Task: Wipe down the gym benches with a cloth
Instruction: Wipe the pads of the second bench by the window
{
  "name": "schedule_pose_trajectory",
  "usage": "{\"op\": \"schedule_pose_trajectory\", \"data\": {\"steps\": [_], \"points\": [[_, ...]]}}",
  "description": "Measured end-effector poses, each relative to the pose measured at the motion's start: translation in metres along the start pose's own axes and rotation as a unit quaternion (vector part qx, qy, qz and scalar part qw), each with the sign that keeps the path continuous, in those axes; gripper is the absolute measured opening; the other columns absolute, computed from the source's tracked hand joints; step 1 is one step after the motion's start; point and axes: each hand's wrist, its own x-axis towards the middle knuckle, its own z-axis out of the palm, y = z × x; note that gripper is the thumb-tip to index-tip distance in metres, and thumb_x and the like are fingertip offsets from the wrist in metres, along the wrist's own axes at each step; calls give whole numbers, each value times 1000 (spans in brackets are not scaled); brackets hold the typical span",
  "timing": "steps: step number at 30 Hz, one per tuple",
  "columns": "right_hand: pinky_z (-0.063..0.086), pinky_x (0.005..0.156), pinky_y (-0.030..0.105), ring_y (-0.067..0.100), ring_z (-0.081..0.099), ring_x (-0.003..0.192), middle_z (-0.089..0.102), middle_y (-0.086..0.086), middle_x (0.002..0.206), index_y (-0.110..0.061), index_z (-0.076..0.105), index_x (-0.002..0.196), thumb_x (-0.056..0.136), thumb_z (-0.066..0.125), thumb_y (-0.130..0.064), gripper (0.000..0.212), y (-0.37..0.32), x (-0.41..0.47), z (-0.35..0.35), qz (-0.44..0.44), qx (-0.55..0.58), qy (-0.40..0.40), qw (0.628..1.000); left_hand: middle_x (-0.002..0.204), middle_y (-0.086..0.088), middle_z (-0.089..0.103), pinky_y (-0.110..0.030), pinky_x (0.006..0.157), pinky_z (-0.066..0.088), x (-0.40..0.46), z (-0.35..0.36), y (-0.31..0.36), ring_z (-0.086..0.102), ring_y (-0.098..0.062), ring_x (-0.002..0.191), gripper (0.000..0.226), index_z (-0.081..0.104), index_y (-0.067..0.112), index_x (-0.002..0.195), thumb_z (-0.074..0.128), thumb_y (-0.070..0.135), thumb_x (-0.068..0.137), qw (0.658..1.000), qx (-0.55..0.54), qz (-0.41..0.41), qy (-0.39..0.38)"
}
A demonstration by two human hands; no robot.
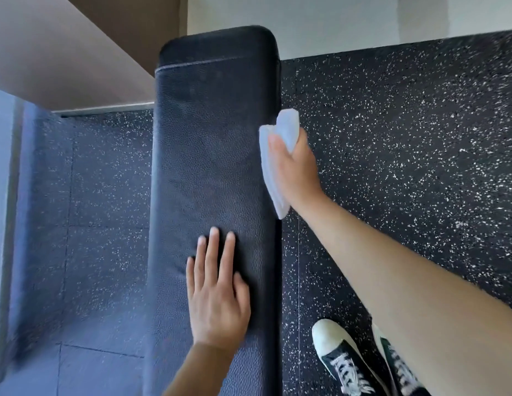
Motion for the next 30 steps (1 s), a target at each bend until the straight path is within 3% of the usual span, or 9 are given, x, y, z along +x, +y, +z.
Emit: {"op": "schedule_pose_trajectory", "data": {"steps": [3,9,12,15,18,21,23,28,30], "points": [[50,89,35,7,62,93,64,-22,100,-32,51,117,100,51,-46,22,14,-7,4,-10,2,24,1000,174,2,22,-49,129,17,-10,5,-6,18,-24,162,75,31,28,164,43,29,91,1000,2,-10,5],[37,94,6,-21,54,109,59,-38,113,-49,47,128,103,57,-42,28,71,-137,-6,-27,20,17,999,174,2,24,-50,129,19,-9,5,-4,20,-24,161,74,34,27,163,42,29,90,1000,4,-11,28],[40,101,10,-12,55,123,59,-36,130,-52,48,133,102,55,-45,33,92,-197,-15,-34,14,-10,999,174,2,24,-50,129,19,-8,7,-3,21,-24,161,73,36,26,163,41,28,91,999,6,-13,37],[51,98,34,2,64,111,67,-19,117,-39,52,126,99,53,-50,29,94,-197,-16,-25,5,-16,1000,174,2,24,-49,129,19,-9,8,-4,21,-24,161,73,36,26,163,42,27,91,999,4,-9,50],[51,88,26,-3,63,96,67,-23,104,-39,49,117,99,53,-50,21,79,-158,-10,-44,6,0,999,174,4,24,-44,130,16,-10,10,-5,20,-21,161,72,34,28,163,42,27,91,998,8,-7,58],[50,82,34,10,64,89,68,-13,98,-32,53,111,99,54,-48,20,66,-113,-1,-51,-3,48,998,173,4,25,-45,130,17,-10,12,-5,20,-21,161,72,34,29,163,42,28,92,998,4,-2,63],[48,80,34,6,63,86,66,-15,94,-34,51,106,100,54,-48,15,62,-102,1,-61,-4,61,996,173,4,25,-47,129,20,-11,11,-5,20,-20,161,71,35,29,163,42,28,92,998,0,-2,66],[44,85,19,-7,58,92,62,-25,100,-48,42,110,103,56,-44,16,88,-164,-7,-68,-22,27,997,173,4,27,-48,129,19,-13,7,-2,20,-22,161,69,37,29,162,42,28,93,997,-19,-2,71],[43,85,18,0,60,97,62,-26,106,-42,46,116,104,55,-44,15,109,-209,-12,-73,-31,19,997,171,-1,32,-51,128,22,-15,5,-1,26,-27,159,67,41,26,160,44,26,93,997,-15,-7,78]]}}
